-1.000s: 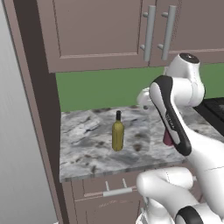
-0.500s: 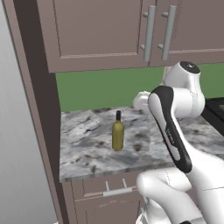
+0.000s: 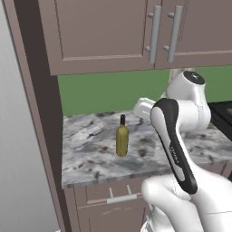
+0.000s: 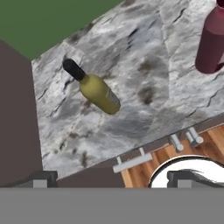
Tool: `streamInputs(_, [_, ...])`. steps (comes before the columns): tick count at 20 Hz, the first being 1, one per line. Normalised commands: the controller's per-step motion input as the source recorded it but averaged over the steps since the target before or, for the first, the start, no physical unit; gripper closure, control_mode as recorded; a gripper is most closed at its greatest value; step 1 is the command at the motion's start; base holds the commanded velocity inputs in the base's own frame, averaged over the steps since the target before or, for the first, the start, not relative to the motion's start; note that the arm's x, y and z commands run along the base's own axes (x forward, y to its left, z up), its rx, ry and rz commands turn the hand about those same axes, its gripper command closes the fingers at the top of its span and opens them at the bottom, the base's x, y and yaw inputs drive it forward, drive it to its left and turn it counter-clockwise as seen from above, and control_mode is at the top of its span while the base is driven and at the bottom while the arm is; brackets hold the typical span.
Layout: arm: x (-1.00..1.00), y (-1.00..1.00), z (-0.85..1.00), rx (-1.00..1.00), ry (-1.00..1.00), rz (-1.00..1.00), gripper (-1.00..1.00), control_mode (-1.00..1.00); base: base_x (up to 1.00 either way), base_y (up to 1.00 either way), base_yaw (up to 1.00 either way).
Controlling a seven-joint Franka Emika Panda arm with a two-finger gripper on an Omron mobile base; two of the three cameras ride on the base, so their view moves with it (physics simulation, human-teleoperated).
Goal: There is a wine glass and glass cup on the dining counter. Place the wine bottle next to the wine glass and the juice bottle next to the glass cup.
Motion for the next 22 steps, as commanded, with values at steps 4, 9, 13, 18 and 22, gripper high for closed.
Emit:
streamInputs(4, [-0.14, 0.26, -0.13, 0.04, 0.04, -0.12, -1.00, -1.00, 0.00, 0.00, 0.00])
streamInputs(9, [-0.03, 0.24, -0.09, 0.01, 0.00, -0.11, -1.00, -1.00, 0.00, 0.00, 0.00])
streamInputs(13, [0.00, 0.18, -0.05, 0.00, 0.00, -0.07, -1.00, -1.00, 0.00, 0.00, 0.00])
streamInputs(18, [0.00, 0.20, -0.11, -0.01, 0.00, -0.08, -1.00, -1.00, 0.00, 0.00, 0.00])
streamInputs(22, [0.00, 0.14, -0.12, -0.01, 0.00, -0.11, -1.00, -1.00, 0.00, 0.00, 0.00])
